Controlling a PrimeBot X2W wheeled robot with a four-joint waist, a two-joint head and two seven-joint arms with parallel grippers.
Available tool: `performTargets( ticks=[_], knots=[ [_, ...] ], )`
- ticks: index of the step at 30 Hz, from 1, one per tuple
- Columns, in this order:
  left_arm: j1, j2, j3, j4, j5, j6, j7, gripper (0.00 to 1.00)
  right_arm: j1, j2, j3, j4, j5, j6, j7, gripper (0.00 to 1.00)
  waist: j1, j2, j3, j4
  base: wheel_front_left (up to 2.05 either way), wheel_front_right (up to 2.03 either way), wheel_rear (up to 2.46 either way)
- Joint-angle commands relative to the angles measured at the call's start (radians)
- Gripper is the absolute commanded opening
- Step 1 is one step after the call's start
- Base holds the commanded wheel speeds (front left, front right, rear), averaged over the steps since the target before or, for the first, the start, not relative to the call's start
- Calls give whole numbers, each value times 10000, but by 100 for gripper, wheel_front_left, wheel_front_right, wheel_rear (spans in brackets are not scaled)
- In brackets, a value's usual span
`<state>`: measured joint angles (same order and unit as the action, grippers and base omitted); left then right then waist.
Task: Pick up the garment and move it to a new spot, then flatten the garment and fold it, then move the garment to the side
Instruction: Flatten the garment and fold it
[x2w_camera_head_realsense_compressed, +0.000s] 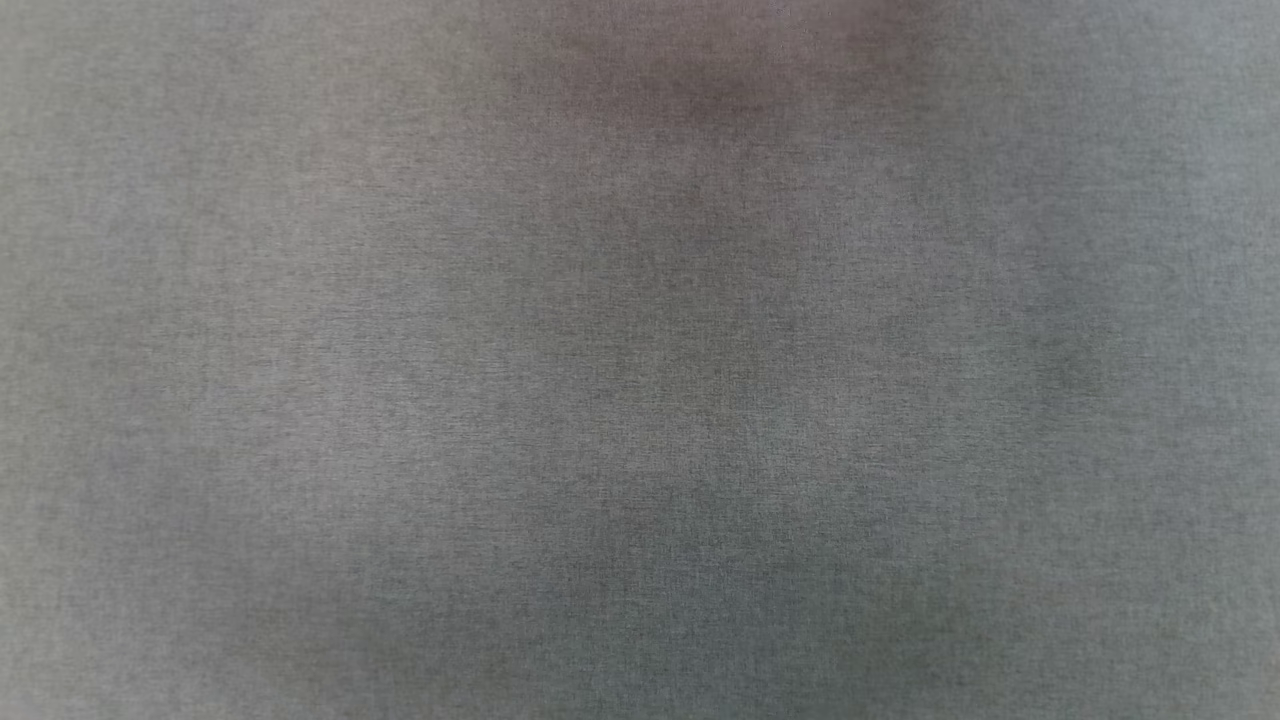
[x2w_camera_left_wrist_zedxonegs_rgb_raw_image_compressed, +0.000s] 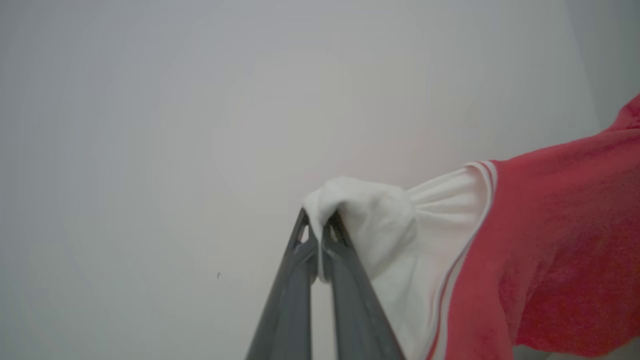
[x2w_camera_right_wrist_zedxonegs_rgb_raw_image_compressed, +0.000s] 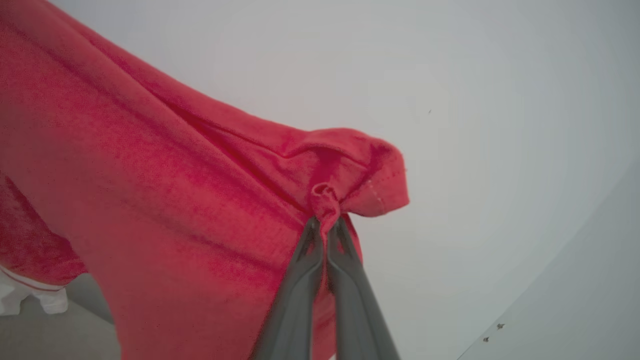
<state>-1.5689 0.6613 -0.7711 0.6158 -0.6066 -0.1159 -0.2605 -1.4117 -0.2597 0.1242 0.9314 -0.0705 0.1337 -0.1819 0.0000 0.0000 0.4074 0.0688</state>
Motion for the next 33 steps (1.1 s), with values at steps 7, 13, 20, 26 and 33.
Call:
performTargets(
  ticks=[7,13,20,26,33],
  knots=[
    [2356,663,-1028,-495,-823,-128,245,0,1454,109,752,722,821,-55,724,0,0,0,-351,226,0,0,0],
    [4243,1371,-1821,-1579,-2480,-115,1352,0,2985,103,1794,352,2636,-53,1959,0,0,0,-676,291,0,0,0],
    [6438,2331,-2140,-3457,-4377,228,2876,0,5315,-884,3084,-2126,5060,-54,4183,0,0,0,-1044,305,0,0,0],
    [8255,3302,-2436,-5678,-5611,1401,3763,0,7612,-2078,3038,-4967,6204,-54,5712,0,0,0,-1276,268,0,0,0],
    [10088,4113,-2833,-7685,-6520,2800,3858,0,9987,-2992,2525,-7678,6736,-51,7259,0,0,0,-1344,200,0,0,0]
  ],
)
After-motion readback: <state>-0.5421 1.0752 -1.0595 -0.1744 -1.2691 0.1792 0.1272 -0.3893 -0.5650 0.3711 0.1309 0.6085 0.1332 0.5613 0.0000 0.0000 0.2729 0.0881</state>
